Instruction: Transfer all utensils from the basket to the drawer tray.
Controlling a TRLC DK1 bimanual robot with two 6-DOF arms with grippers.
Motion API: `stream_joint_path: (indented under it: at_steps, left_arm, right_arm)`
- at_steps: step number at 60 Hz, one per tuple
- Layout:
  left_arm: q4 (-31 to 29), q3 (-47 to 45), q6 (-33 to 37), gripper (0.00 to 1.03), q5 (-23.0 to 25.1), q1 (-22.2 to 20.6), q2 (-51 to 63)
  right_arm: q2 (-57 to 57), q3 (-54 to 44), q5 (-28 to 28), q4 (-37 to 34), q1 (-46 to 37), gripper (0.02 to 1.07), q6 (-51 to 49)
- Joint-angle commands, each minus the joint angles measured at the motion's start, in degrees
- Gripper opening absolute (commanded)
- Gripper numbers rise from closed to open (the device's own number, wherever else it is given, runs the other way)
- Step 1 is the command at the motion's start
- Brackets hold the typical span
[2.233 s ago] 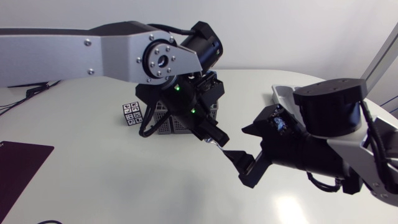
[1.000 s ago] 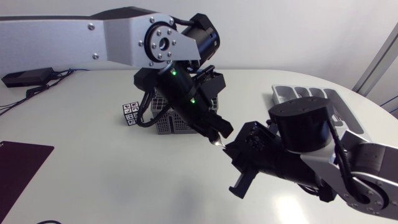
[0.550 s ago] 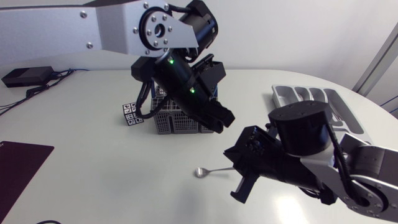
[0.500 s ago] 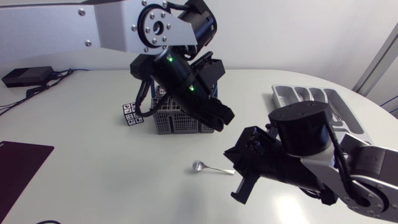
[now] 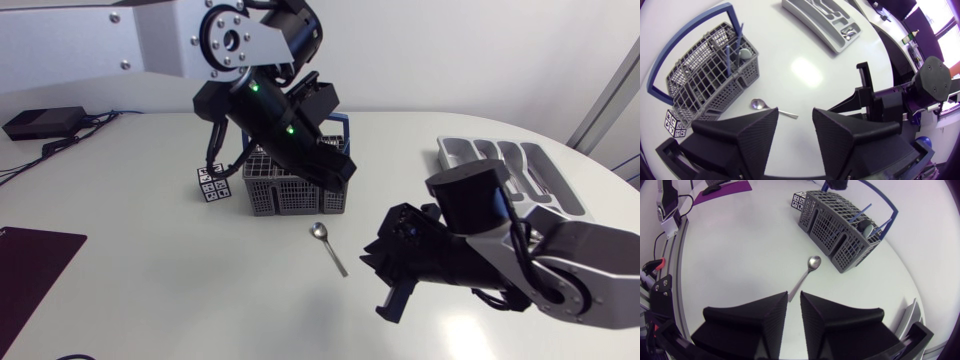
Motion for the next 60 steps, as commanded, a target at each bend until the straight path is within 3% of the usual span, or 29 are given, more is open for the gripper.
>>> stream_joint_path:
  at_steps: [1,11,34,60]
  left_arm:
    - [1.37,-3.69,0.60,0.50,-0.94,1.53,-2.27]
    - [5.76,-9.23,2.88,0.52,-1.91,3.72,-5.08]
    - [16.75,-21.27,9.12,0.54,-1.91,8.82,-11.50]
    - [27.21,-31.38,11.23,0.54,-2.18,9.44,-17.30]
  right_arm:
    - [4.59,3.56,-0.62,-0.85,-0.74,0.50,-0.72]
    - [13.82,11.47,-0.54,-4.46,-1.53,0.63,2.44]
    - [36.41,32.31,2.10,-16.41,0.05,0.63,13.78]
    - [46.34,41.53,4.56,-23.79,-0.39,0.62,18.44]
